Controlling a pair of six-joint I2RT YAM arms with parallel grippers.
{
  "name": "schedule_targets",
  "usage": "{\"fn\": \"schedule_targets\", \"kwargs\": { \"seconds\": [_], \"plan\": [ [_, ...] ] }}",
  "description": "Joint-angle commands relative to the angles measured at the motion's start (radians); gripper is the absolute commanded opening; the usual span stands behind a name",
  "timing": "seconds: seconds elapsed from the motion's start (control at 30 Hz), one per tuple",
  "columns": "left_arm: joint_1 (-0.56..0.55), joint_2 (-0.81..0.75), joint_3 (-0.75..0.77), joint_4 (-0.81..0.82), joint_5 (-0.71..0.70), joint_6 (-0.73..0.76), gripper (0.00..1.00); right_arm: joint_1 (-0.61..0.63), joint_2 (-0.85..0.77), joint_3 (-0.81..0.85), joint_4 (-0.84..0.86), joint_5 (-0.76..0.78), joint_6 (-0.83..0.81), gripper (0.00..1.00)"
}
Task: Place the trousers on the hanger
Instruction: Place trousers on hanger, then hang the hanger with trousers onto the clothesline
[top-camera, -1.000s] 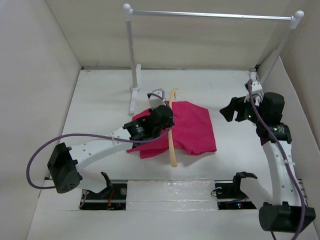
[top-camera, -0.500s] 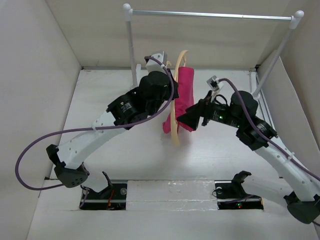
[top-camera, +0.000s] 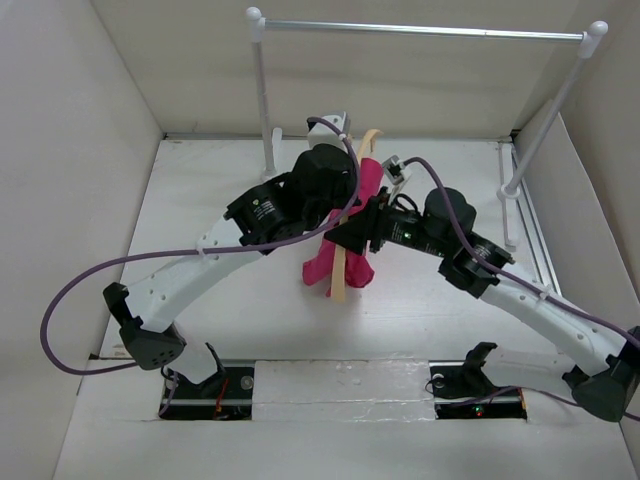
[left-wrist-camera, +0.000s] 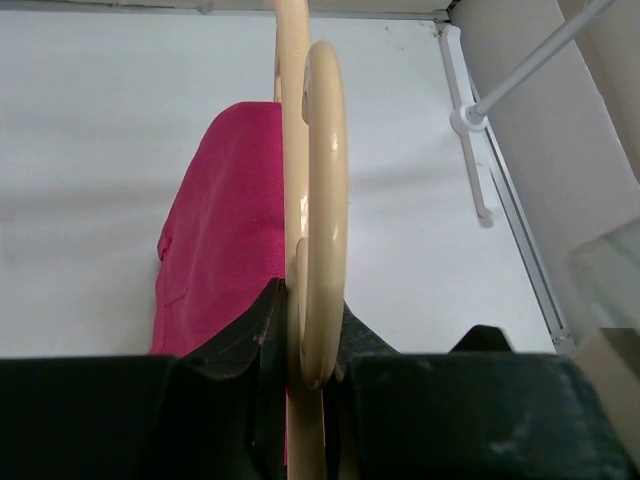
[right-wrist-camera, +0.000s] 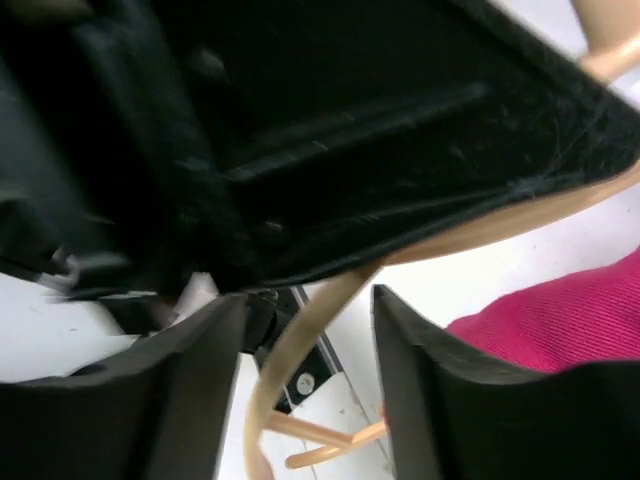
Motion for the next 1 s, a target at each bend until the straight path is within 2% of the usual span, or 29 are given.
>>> {"fn": "schedule_targets", "kwargs": {
  "seconds": [0.0, 0.07, 0.1, 0.13, 0.17, 0.2, 0.27, 0.37, 0.47, 0.5, 0.53, 0.6, 0.63, 0.73, 0.83, 0.87, 0.9, 0.97],
  "plan": [
    [0.016, -0.056, 0.043, 0.172, -0.004, 0.0, 0.0, 0.028, 0.012, -0.048, 0.159, 0.014, 0.065, 0.56],
    [0.025, -0.061, 0.043, 0.181, 0.008, 0.0, 0.0, 0.037, 0.015, -0.08, 0.22, 0.016, 0.087, 0.48],
    [0.026, -0.061, 0.04, 0.184, 0.01, -0.001, 0.0, 0.037, 0.02, -0.088, 0.235, 0.003, 0.105, 0.36],
    [0.035, -0.062, 0.042, 0.19, 0.013, -0.001, 0.0, 0.037, 0.021, -0.094, 0.252, 0.002, 0.116, 0.31],
    [0.035, -0.064, 0.042, 0.192, 0.022, -0.001, 0.0, 0.037, 0.02, -0.1, 0.287, 0.002, 0.124, 0.2],
    [0.035, -0.062, 0.043, 0.196, 0.022, 0.0, 0.0, 0.037, 0.015, -0.114, 0.307, 0.003, 0.143, 0.15],
    [0.035, -0.061, 0.048, 0.204, 0.013, 0.005, 0.0, 0.037, -0.002, -0.122, 0.358, 0.026, 0.159, 0.08],
    [0.035, -0.05, 0.068, 0.206, 0.007, 0.016, 0.0, 0.026, -0.012, -0.084, 0.343, 0.04, 0.167, 0.01],
    [0.055, -0.027, 0.109, 0.2, 0.031, 0.03, 0.02, -0.012, -0.012, -0.034, 0.347, 0.019, 0.188, 0.0],
    [0.055, -0.018, 0.139, 0.197, 0.031, 0.033, 0.1, -0.027, -0.009, -0.021, 0.343, 0.0, 0.202, 0.0],
    [0.055, -0.013, 0.156, 0.197, 0.03, 0.04, 0.28, -0.062, -0.005, 0.005, 0.338, -0.009, 0.21, 0.0],
    [0.055, -0.001, 0.195, 0.204, 0.037, 0.063, 0.46, -0.102, 0.004, 0.027, 0.338, -0.046, 0.226, 0.0],
    [0.055, 0.0, 0.212, 0.209, 0.039, 0.071, 0.5, -0.145, 0.009, 0.036, 0.344, -0.061, 0.237, 0.0],
    [0.055, 0.004, 0.25, 0.221, 0.046, 0.097, 0.57, -0.207, 0.029, 0.071, 0.364, -0.119, 0.262, 0.0],
    [0.055, -0.015, 0.264, 0.232, 0.051, 0.111, 0.58, -0.291, 0.046, 0.113, 0.357, -0.168, 0.265, 0.0],
    [0.055, -0.047, 0.24, 0.247, 0.057, 0.118, 0.59, -0.381, 0.055, 0.143, 0.364, -0.222, 0.271, 0.0],
    [0.055, -0.047, 0.239, 0.247, 0.057, 0.119, 0.59, -0.382, 0.06, 0.144, 0.364, -0.222, 0.271, 0.0],
    [0.055, -0.088, 0.177, 0.259, 0.065, 0.119, 0.58, -0.495, 0.072, 0.186, 0.373, -0.285, 0.291, 0.0]
  ]
}}
